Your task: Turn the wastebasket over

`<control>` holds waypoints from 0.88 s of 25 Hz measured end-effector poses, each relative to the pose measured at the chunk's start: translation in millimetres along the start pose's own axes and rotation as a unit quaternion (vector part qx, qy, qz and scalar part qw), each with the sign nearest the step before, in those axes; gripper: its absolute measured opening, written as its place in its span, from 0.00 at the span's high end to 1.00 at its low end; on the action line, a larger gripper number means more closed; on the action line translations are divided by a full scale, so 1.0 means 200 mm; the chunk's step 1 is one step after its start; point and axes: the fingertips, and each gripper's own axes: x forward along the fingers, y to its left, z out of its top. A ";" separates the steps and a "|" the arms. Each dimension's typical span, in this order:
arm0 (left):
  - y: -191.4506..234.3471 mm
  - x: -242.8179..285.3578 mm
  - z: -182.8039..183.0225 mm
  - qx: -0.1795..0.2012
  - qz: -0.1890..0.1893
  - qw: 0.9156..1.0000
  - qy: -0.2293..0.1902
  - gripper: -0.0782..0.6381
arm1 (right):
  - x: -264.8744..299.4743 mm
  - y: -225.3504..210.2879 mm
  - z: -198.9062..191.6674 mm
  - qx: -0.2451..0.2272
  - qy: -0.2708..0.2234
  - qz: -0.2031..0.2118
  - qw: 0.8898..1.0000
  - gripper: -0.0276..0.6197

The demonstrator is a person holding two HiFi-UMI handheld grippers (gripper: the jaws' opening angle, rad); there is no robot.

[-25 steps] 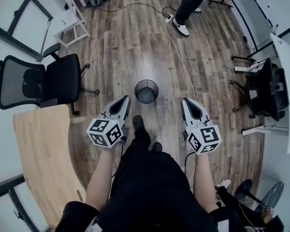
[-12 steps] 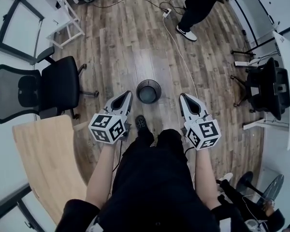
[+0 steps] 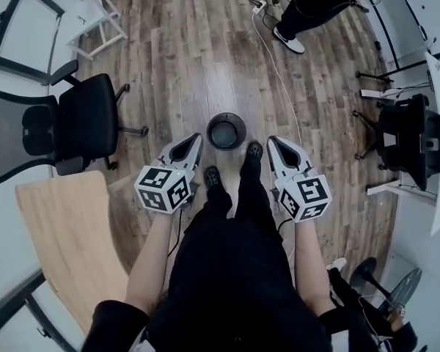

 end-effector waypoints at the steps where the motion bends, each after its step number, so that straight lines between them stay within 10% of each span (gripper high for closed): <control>1: 0.01 0.02 0.00 -0.003 0.003 1.000 0.003 0.87 | 0.02 -0.01 0.00 -0.004 0.004 0.003 1.000 0.91; 22: 0.12 0.55 -0.21 -0.117 0.124 0.984 0.049 0.87 | 0.60 -0.45 -0.21 -0.058 0.124 0.131 0.982 0.91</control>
